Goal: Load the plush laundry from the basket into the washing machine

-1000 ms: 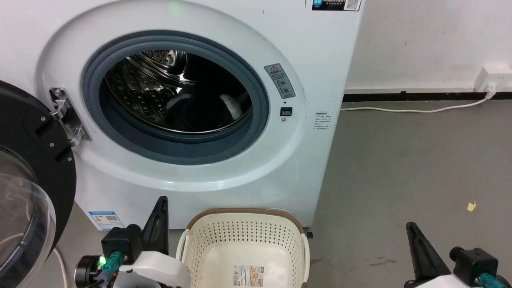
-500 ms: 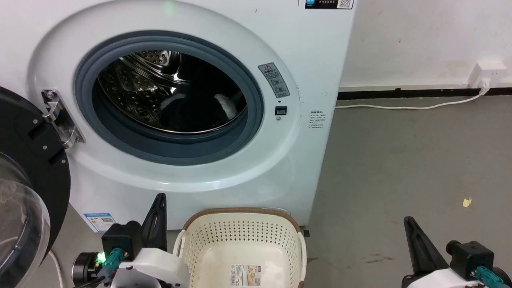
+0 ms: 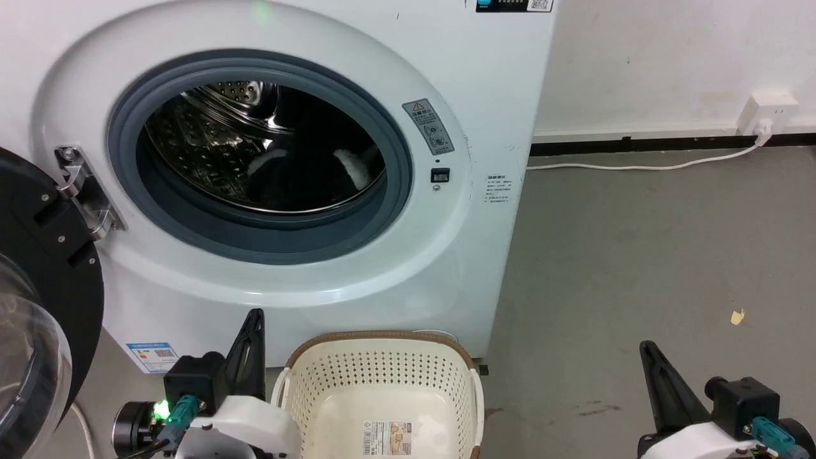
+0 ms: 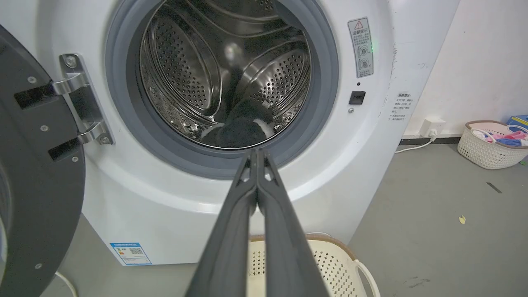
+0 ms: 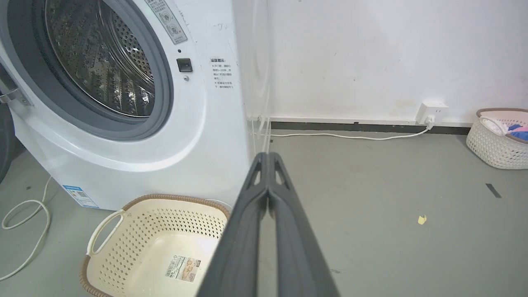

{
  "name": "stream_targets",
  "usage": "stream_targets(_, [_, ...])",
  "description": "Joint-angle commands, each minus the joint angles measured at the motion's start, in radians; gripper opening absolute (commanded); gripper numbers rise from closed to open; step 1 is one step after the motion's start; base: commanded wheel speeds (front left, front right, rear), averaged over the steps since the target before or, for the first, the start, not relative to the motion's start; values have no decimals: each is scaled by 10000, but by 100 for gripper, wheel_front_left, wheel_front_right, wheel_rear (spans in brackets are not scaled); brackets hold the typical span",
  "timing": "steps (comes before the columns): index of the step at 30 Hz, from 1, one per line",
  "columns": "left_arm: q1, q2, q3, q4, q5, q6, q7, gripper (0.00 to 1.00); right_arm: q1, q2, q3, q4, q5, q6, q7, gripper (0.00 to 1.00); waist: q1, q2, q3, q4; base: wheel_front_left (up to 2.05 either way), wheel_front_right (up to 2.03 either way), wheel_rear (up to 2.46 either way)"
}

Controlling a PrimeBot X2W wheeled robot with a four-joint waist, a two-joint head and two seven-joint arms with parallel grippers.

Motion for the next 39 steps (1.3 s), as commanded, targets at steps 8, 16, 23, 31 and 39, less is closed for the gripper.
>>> stream_targets(8, [170, -190, 314, -152, 410, -180, 199, 0, -304, 19, 56, -138, -211, -5, 146, 0, -1, 0, 21, -86, 0, 0, 0])
stream_targets(16, [194, -350, 542, -226, 733, -312, 350, 0, -393, 20, 88, -198, -357, -6, 270, 0, -1, 0, 41, -170, 0, 0, 0])
stream_targets(23, [216, -492, 743, -291, 1016, -428, 483, 0, -471, 22, 115, -250, -485, -6, 379, 0, -1, 0, 59, -245, 0, 0, 0])
stream_targets(31, [240, -653, 973, -365, 1339, -560, 634, 0, -561, 23, 147, -310, -632, -7, 504, 0, -1, 0, 80, -329, 0, 0, 0])
stream_targets(39, [268, -834, 1230, -448, 1702, -708, 804, 0, -661, 25, 182, -377, -797, -7, 643, 0, -1, 0, 103, -425, 0, 0, 0])
